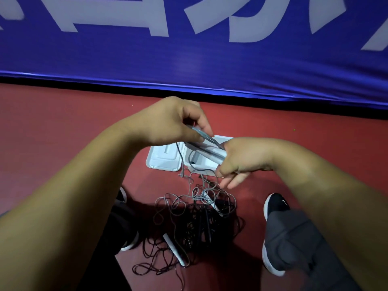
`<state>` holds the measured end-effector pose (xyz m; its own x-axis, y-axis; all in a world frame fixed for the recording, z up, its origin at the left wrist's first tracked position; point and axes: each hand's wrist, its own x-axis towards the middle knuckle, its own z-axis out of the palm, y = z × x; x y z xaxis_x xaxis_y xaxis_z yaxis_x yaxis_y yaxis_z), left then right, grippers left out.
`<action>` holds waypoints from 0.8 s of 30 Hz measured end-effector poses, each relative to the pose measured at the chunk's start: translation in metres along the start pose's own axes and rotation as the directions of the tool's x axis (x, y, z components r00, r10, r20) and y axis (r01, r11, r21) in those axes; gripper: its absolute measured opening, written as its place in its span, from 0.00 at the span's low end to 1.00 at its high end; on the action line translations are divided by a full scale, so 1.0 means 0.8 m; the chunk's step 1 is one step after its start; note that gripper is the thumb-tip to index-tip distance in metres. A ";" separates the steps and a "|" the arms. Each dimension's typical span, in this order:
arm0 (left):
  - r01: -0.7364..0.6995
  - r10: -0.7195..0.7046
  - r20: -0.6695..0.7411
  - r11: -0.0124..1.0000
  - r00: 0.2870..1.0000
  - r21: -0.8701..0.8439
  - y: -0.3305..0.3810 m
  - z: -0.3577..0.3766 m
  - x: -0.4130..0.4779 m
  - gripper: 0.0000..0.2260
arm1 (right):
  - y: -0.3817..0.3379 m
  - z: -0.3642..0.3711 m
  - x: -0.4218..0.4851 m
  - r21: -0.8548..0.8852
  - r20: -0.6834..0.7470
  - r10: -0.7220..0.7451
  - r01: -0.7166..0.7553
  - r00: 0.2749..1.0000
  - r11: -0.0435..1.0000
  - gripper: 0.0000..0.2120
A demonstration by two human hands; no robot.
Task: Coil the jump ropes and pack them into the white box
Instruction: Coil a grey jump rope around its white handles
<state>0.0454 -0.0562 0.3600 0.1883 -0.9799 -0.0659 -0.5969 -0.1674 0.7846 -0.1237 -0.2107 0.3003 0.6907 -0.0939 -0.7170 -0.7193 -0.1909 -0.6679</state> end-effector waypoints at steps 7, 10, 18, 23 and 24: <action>0.160 -0.171 0.120 0.982 0.978 0.097 0.005 0.005 -0.009 0.13 | -0.003 -0.018 0.008 0.099 -0.266 -0.016 0.044 0.964 0.994 0.19; 0.304 -0.316 0.047 0.938 0.948 0.169 0.000 0.014 -0.008 0.08 | -0.013 -0.021 0.005 0.180 -0.387 -0.061 0.140 0.920 0.974 0.18; 0.391 -0.385 0.069 0.896 0.920 -0.210 -0.010 0.035 -0.002 0.06 | -0.033 -0.008 0.002 0.370 -0.473 -0.143 0.344 0.870 0.863 0.22; 0.246 -0.251 0.020 0.926 0.968 -0.287 -0.016 0.017 -0.001 0.06 | -0.034 -0.016 0.002 0.335 -0.506 -0.185 0.390 0.842 0.858 0.19; 0.243 -0.247 0.031 0.909 0.969 -0.339 -0.016 0.017 -0.001 0.06 | -0.033 -0.016 0.003 0.313 -0.502 -0.200 0.392 0.841 0.865 0.18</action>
<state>0.0421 -0.0548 0.3419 0.3052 -0.9112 -0.2768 -0.2328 -0.3533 0.9061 -0.1022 -0.2182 0.3192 0.7622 -0.5313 -0.3698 -0.3745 0.1041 -0.9214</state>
